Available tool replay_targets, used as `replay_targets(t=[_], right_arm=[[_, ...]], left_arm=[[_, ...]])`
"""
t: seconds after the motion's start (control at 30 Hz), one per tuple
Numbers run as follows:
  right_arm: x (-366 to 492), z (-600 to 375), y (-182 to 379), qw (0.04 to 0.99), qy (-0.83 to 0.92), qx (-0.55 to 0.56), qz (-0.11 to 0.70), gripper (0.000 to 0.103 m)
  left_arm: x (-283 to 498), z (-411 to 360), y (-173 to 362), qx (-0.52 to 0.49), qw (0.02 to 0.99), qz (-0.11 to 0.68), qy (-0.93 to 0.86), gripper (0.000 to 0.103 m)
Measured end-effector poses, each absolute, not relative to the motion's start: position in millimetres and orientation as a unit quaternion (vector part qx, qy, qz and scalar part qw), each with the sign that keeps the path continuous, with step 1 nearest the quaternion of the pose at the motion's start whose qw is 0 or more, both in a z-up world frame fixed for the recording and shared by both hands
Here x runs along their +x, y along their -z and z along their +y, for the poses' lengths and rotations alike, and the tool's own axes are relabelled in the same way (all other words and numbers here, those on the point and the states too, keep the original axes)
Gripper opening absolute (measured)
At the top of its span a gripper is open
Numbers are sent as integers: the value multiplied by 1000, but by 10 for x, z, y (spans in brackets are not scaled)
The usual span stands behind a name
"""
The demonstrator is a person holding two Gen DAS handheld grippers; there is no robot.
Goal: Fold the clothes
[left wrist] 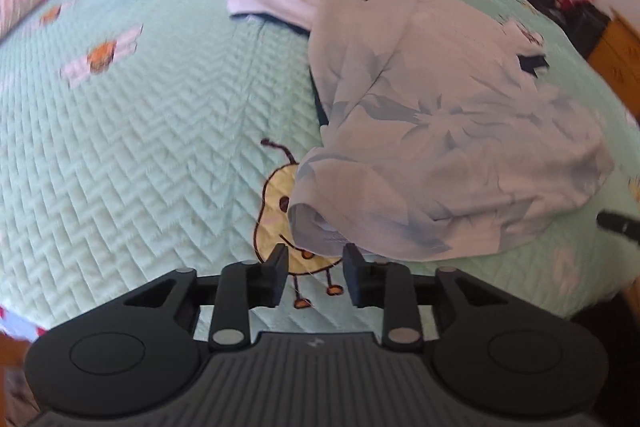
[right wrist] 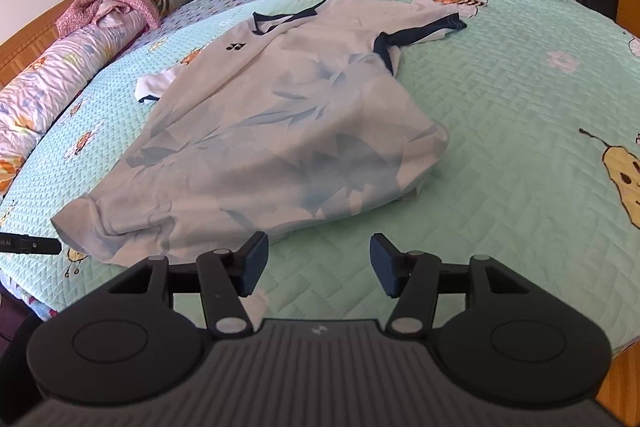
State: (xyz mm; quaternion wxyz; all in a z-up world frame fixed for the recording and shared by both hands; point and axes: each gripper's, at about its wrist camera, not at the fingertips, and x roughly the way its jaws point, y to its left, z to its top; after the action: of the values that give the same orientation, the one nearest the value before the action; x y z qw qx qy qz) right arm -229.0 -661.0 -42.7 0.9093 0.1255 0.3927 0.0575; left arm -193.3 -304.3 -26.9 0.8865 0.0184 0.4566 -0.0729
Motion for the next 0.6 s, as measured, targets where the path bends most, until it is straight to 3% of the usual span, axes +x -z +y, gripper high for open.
replay_targets(t=[0.33,0.6], right_arm=[[-2301,-6611,422,905,-46,129,404,59],[-2324,-6615,403,902,-47,130,408,60]], left_arm=[[-1847,-3180,223,134,911,385,57,32],[-1936,-3164,221,164,903,390,74,32]])
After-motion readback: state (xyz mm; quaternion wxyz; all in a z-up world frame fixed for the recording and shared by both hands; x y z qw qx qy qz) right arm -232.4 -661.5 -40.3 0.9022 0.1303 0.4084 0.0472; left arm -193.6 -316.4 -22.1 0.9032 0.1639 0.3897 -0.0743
